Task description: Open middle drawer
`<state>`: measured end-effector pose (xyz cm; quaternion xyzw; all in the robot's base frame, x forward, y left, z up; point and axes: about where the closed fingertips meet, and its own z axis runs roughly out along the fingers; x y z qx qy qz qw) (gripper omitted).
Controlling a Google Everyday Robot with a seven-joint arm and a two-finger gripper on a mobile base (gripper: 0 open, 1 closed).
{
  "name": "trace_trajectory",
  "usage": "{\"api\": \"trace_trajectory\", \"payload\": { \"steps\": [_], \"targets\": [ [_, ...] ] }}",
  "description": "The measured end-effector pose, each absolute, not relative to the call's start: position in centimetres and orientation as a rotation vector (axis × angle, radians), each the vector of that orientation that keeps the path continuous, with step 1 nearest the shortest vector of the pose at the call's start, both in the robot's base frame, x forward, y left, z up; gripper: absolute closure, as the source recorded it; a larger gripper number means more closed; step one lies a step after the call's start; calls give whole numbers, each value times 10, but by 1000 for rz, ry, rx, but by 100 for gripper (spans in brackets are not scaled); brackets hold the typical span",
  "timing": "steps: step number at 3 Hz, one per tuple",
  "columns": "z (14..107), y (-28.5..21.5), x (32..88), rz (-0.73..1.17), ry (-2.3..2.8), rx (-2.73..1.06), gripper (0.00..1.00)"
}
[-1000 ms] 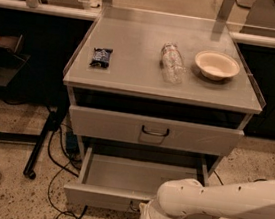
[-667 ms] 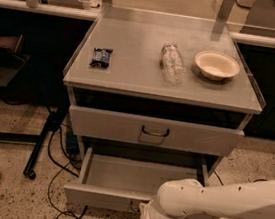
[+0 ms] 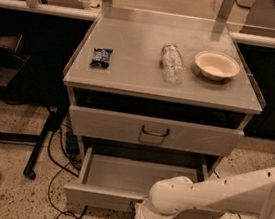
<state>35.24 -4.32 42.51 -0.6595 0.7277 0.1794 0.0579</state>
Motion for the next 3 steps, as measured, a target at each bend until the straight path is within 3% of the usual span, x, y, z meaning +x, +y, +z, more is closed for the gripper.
{"api": "trace_trajectory", "payload": {
  "steps": [3],
  "targets": [
    [393,-68,354,529,2292,-2002,0]
  ]
}}
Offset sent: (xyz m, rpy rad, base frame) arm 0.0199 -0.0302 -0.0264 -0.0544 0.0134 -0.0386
